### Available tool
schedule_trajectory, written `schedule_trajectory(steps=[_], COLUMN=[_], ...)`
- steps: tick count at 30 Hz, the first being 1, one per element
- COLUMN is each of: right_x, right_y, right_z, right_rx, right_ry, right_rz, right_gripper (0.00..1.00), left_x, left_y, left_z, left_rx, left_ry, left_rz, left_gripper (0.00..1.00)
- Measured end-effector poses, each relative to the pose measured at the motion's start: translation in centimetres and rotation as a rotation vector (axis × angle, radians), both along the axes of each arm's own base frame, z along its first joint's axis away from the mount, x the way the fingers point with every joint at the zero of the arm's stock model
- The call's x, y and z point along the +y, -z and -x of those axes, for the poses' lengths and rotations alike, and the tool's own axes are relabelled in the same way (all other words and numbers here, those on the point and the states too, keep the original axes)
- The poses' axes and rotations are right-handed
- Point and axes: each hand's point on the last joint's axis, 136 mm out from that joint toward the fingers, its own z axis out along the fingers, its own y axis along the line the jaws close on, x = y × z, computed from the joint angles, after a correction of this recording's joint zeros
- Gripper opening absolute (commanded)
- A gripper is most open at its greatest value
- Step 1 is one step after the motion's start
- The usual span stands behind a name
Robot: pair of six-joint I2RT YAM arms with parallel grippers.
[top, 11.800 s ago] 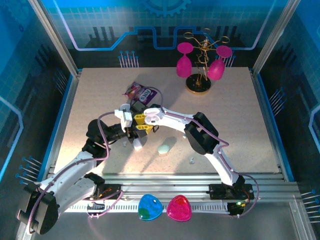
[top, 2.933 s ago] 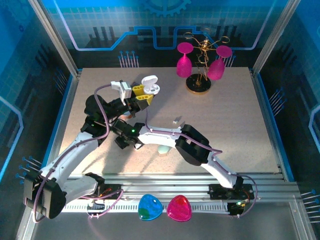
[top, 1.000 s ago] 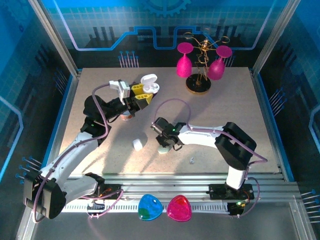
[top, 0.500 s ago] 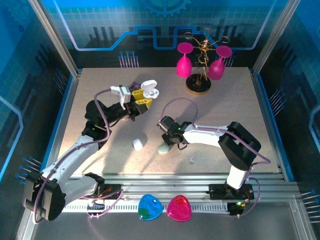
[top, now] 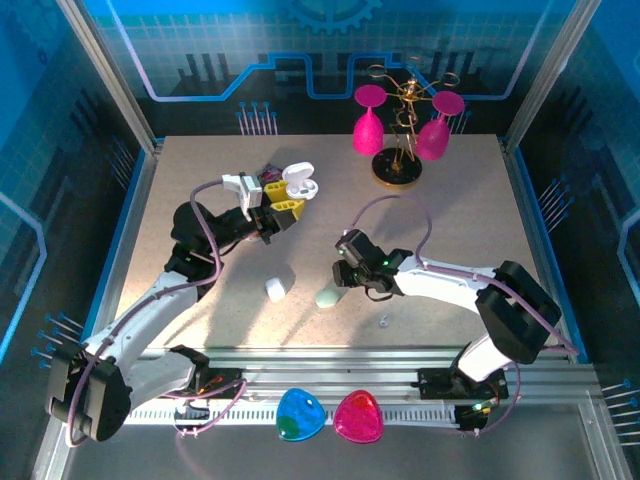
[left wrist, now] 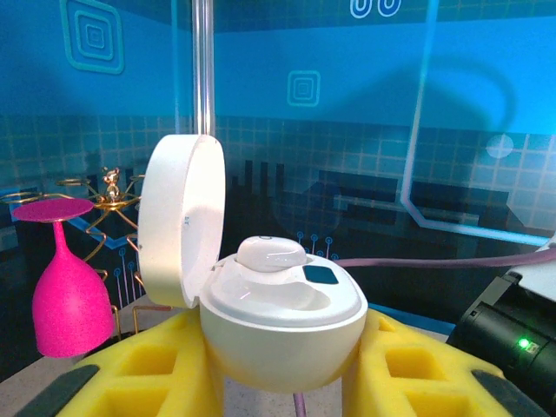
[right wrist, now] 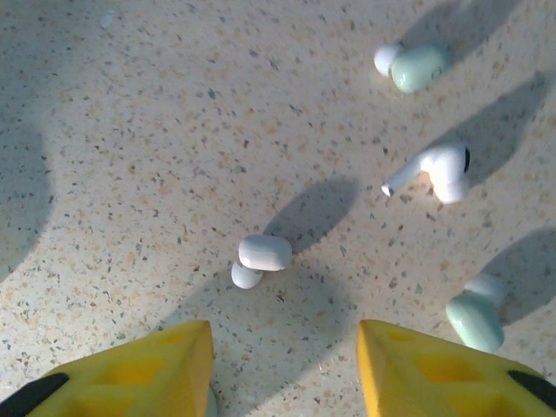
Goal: Insert wireless bluetooth earbuds into charging case
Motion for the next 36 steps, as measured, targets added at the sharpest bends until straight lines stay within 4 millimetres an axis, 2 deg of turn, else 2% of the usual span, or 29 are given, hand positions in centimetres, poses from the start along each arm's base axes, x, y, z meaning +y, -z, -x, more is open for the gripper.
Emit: schedule_trajectory(steps=[9,14,18,22,29,36], right_x=[1.6,1.8,2.8,3.6,3.9,3.5], right_y=[2.6,4.2,3.7,4.1,4.0,2.9], right_z=[-0.2,-0.4,-1.4,-2.1,-2.5,-4.1], right_rx=[0.081,0.108,0.096,0.092,0.097,0.020], right_ry=[0.029,0.031,0.027,0.017,-0.009,-0.038], right_rz=[-0.085,-0.078,-0.105,-0.105,-0.073,0.016], right_gripper=[0.40,0.39,0.39,0.38,0.40,0.45], left_x=[-0.1,-0.1,-0.1,-0.1,-0.1,-0.1], left_y=[0.4,0.4,0.4,0.4,0.4,0.8], left_z=[-0.2,-0.2,-0.2,-0.2,-0.2,-0.2], left_rx=[0.005,0.001,0.002,-0.005,-0.014,-0.007], left_ry=[0.000,-0.002,-0.002,-0.003,-0.005,-0.007], left_rz=[-0.002,-0.006,-0.007,-0.010,-0.015,-0.018], left_gripper=[0.22,0.22,0.22,0.22,0.22,0.22])
